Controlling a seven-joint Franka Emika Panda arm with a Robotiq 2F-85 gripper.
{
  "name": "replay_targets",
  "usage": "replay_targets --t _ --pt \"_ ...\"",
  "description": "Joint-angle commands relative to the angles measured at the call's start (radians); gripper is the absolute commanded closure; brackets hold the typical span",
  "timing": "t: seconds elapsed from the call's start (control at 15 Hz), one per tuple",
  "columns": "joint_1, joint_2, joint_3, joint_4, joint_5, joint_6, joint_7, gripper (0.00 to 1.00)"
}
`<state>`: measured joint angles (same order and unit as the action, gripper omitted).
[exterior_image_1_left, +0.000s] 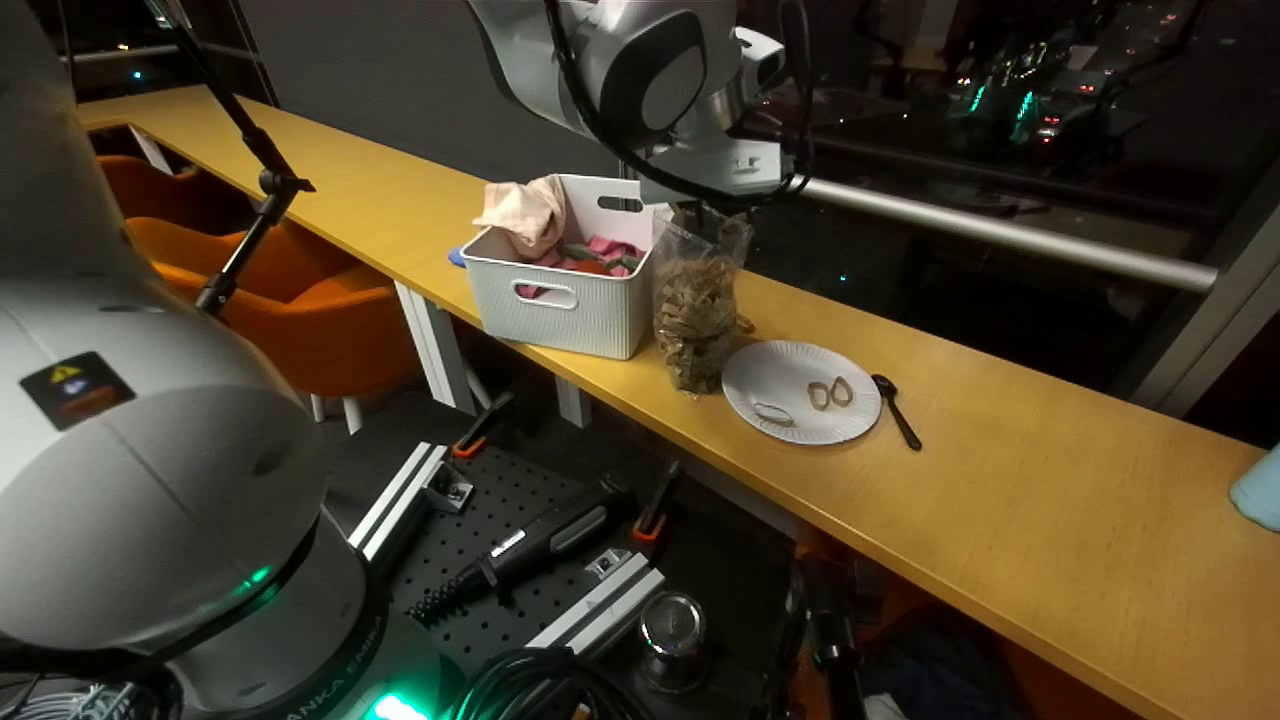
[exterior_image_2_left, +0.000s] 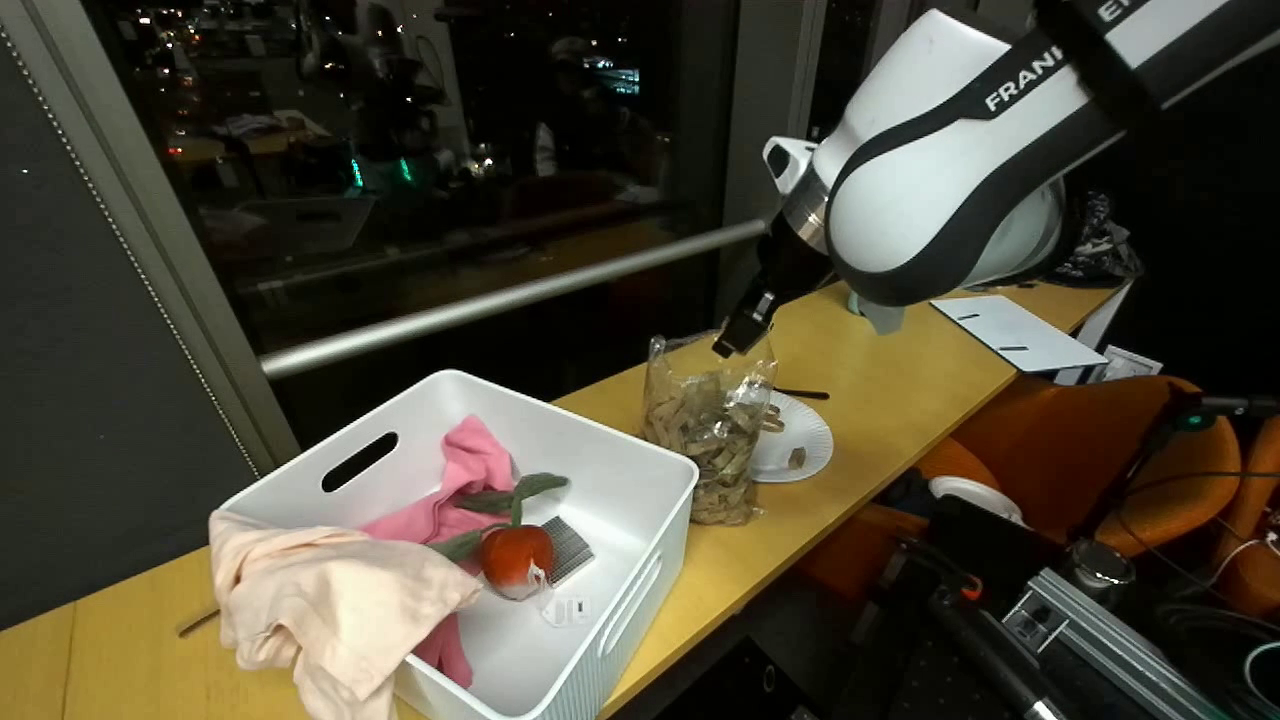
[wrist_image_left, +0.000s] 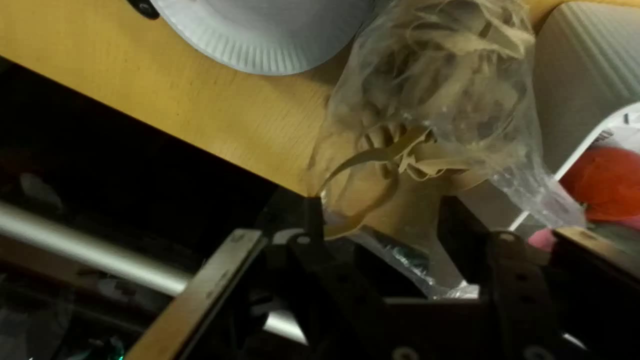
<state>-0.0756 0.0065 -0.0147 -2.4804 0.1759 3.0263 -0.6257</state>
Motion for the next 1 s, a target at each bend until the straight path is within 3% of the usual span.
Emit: replay_targets --t 0.0,0.13,0.47,0.73,0.93 --pt "0.0 -0.043 0.003 -0.029 0.094 0.096 -0.064 0.06" --pt "0.001 -0.047 -0.001 -0.027 0.155 0.104 -0.081 0.0" --pt "-0.022 -0.021 -0.05 0.01 0.326 0.034 -0.175 0.0" --pt "-0.09 0.031 -0.13 0.105 0.471 -0.151 -0.372 0.0" --pt "-0.158 0.127 -0.178 0.219 0.491 -0.318 -0.5 0.0"
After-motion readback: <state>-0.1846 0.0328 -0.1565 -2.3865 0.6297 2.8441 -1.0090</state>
